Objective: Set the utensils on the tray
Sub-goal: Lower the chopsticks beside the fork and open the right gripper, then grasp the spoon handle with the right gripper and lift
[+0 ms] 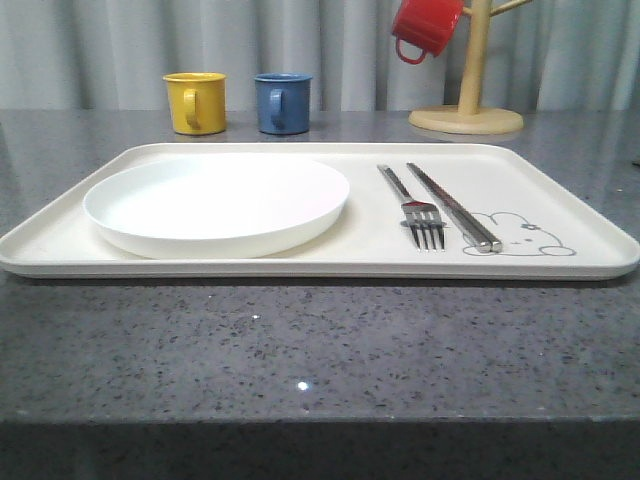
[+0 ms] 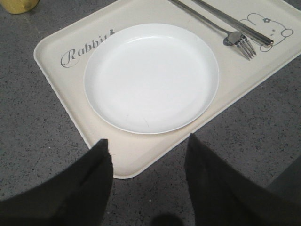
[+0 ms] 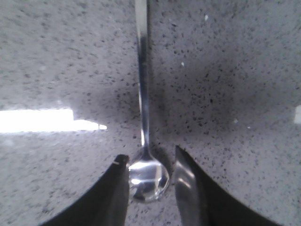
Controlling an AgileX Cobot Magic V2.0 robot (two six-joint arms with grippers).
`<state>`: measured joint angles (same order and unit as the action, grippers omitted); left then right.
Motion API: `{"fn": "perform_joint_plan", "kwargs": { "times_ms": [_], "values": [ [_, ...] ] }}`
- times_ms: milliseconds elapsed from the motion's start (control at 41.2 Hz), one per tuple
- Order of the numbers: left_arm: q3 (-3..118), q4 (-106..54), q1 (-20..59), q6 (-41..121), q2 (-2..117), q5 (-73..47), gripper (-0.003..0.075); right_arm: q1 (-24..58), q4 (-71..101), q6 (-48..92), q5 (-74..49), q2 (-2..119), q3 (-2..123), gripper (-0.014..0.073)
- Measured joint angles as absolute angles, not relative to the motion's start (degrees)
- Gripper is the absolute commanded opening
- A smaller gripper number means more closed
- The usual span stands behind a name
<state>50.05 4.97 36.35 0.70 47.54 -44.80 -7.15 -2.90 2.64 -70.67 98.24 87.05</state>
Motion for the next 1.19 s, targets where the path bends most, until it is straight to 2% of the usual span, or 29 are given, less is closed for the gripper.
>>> {"fn": "perform_joint_plan", "kwargs": {
  "times_ms": [558, 607, 777, 850, 1190],
  "values": [
    [50.05, 4.97, 36.35, 0.70, 47.54, -44.80, 0.0349, -7.67, 0.00, 3.27, -70.02, 105.63, 87.05, 0.0274],
    [50.05, 4.97, 36.35, 0.70, 47.54, -44.80, 0.0349, -7.67, 0.00, 3.27, -70.02, 106.03, 87.05, 0.0247],
    [50.05, 4.97, 36.35, 0.70, 47.54, -44.80, 0.0349, -7.67, 0.00, 3.27, -70.02, 106.03, 87.16, 0.0037],
    [50.05, 4.97, 36.35, 0.70, 47.54, -44.80, 0.0349, -7.76, -0.32, 3.27, -70.02, 106.03, 87.16, -0.0014],
    [50.05, 4.97, 36.35, 0.70, 47.54, -44.80, 0.0349, -7.03, 3.51, 3.41, -69.98, 103.40, 87.16, -0.0026]
  ]
}}
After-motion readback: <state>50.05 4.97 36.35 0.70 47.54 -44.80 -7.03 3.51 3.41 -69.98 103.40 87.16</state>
